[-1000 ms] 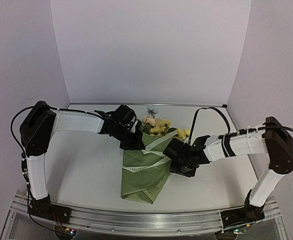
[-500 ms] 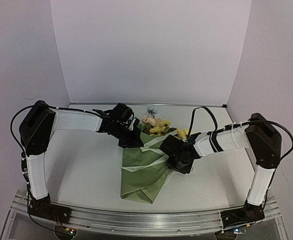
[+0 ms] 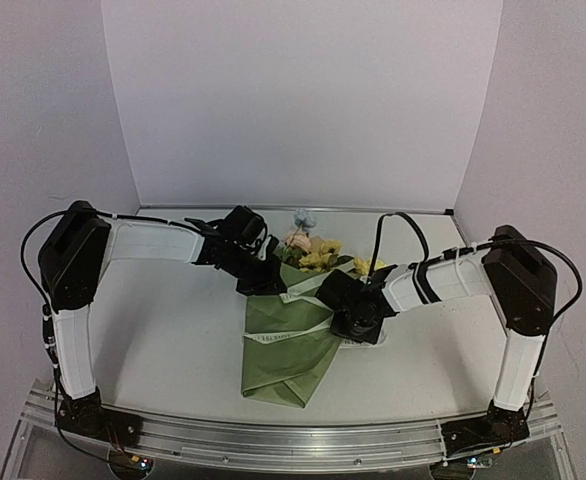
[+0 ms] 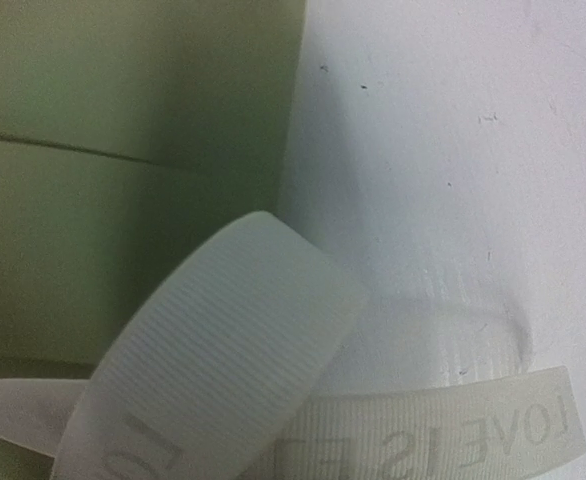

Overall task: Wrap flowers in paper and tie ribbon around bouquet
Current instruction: Tie the ribbon around the folded bouquet.

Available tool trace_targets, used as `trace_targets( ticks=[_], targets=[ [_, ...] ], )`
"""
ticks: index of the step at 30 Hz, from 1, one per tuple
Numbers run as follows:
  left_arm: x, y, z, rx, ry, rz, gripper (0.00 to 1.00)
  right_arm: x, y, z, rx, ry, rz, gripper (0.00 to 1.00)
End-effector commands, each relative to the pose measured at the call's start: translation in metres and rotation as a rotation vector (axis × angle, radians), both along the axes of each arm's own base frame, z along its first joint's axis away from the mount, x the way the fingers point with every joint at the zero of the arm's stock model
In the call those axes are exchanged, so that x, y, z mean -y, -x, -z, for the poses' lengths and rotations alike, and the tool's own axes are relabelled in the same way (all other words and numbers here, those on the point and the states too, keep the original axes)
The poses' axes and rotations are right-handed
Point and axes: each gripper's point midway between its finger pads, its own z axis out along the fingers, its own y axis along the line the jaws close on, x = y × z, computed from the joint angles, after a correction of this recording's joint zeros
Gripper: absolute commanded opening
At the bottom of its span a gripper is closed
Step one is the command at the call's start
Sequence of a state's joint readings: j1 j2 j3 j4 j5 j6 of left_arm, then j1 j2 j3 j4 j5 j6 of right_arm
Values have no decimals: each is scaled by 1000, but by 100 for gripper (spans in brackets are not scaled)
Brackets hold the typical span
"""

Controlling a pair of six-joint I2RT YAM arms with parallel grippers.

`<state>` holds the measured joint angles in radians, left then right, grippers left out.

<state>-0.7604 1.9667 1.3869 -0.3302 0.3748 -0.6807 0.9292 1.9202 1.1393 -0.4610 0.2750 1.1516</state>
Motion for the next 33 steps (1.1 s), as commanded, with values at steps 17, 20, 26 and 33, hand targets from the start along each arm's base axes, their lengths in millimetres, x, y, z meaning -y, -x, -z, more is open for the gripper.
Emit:
trace_targets(
  ticks=[17, 20, 26, 33],
  targets=[
    [-7, -31, -24, 65, 41, -62, 0, 12, -5, -27, 33, 15, -100, 14],
    [-6, -31, -26, 66, 44, -62, 0, 15, -7, -21, 34, 35, -92, 20],
    [0, -36, -27, 67, 55, -53, 0, 20, -21, -18, 82, 37, -66, 39],
    [8, -45, -30, 78, 56, -44, 0, 26, -38, -15, 170, 34, -1, 38]
  ],
)
